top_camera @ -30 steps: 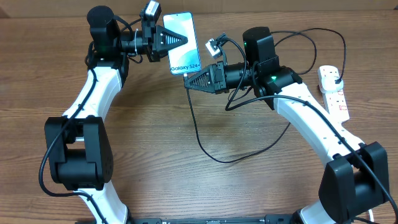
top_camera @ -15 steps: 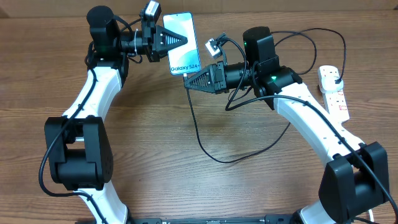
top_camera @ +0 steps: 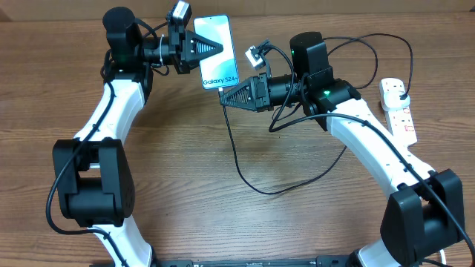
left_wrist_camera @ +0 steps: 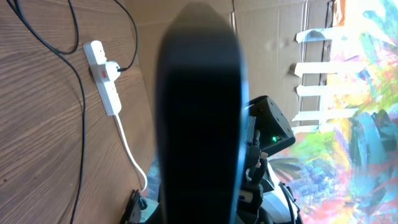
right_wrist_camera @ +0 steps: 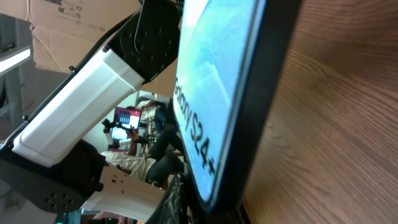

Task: Plug charger to phone and switch on socket

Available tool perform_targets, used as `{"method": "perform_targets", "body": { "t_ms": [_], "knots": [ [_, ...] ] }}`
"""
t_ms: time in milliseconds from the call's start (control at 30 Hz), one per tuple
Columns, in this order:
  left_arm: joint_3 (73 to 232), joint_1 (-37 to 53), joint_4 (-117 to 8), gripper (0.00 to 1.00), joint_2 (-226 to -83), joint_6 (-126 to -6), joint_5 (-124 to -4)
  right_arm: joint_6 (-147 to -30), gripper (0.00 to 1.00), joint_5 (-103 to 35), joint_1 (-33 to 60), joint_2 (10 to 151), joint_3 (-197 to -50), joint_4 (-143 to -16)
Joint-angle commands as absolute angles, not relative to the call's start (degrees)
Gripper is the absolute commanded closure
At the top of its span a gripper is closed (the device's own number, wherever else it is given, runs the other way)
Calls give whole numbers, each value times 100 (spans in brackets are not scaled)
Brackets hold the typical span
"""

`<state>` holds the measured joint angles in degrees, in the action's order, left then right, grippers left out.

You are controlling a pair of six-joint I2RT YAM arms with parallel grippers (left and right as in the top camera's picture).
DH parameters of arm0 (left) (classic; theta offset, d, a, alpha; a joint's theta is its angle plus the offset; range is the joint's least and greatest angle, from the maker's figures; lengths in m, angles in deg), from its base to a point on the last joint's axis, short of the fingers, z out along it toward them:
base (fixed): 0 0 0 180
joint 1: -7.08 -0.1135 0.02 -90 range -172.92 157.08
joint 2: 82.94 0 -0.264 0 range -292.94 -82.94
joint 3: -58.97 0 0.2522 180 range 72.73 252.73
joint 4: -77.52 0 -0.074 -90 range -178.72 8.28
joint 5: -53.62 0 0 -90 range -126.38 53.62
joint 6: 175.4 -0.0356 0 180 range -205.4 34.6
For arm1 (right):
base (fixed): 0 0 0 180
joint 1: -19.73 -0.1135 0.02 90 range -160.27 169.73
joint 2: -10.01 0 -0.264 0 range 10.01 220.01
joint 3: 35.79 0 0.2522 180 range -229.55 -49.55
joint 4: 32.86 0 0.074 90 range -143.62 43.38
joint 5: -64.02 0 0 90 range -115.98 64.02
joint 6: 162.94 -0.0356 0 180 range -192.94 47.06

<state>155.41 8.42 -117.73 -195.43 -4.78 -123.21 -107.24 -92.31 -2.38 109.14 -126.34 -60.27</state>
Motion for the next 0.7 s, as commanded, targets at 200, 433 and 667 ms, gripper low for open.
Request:
{"method": "perform_targets", "body": {
  "t_ms": [200, 433, 667],
  "knots": [
    [15663, 775, -11813, 96, -19344, -502, -12688, -10726, 96, -8947, -144, 10916, -12643, -5997],
    [15663, 781, -11815, 96, -19344, -502, -12690, -10822, 96, -8947, -144, 10916, -12643, -5992],
    [15663, 786, -11813, 96, -19344, -502, -12688, -11061, 96, -8945, -146, 10916, -12643, -5894]
  ]
}}
